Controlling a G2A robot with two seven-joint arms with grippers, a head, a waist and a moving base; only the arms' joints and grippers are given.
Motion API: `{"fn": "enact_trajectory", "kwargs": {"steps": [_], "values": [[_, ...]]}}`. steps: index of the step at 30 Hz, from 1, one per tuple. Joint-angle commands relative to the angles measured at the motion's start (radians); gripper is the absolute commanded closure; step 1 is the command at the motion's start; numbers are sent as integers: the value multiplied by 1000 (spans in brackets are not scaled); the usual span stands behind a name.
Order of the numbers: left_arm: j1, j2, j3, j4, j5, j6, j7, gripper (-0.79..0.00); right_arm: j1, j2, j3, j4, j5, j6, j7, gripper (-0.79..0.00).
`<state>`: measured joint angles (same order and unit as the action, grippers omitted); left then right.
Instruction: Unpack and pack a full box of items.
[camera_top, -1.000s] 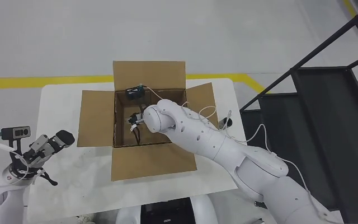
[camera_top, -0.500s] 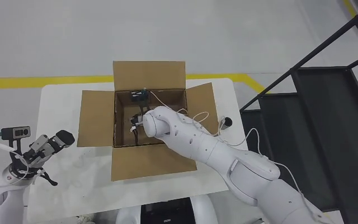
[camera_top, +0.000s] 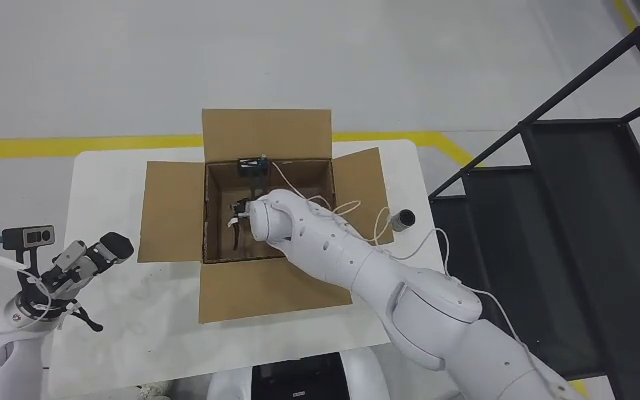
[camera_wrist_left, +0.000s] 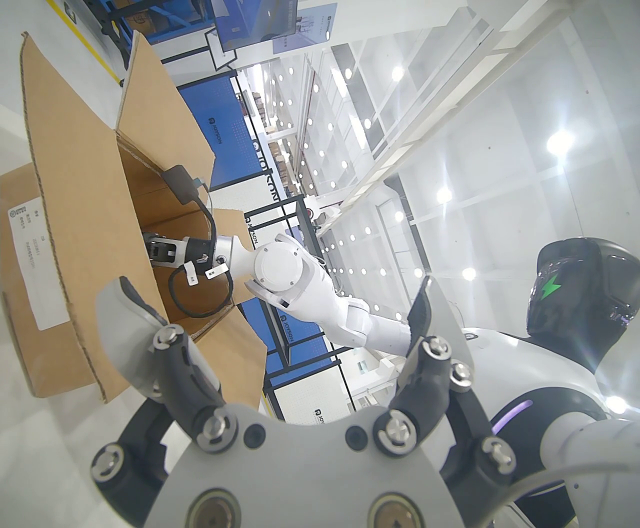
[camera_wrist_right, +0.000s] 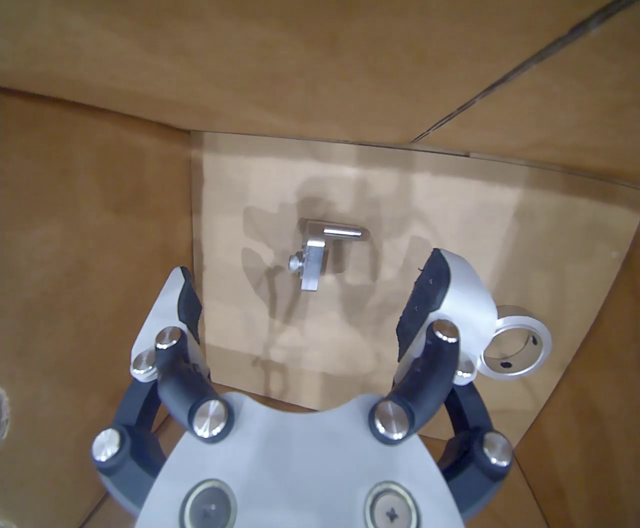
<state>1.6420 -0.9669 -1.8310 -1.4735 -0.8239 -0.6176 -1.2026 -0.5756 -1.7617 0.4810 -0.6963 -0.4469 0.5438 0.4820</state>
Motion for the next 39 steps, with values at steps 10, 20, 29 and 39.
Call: {"fn": "enact_trajectory", "kwargs": {"steps": [10,20,29,39], "values": [[0,0,0,0,0,0,0,-785,45,-72,-1,167,17,-66,-22,-757],[0,0,0,0,0,0,0,-785,62,-126,0,261,13,-96,-34,-360],[0,0,0,0,0,0,0,-785,69,-159,8,312,-2,-101,-54,0],[0,0,0,0,0,0,0,-785,76,-179,21,336,-26,-86,-71,0]]}}
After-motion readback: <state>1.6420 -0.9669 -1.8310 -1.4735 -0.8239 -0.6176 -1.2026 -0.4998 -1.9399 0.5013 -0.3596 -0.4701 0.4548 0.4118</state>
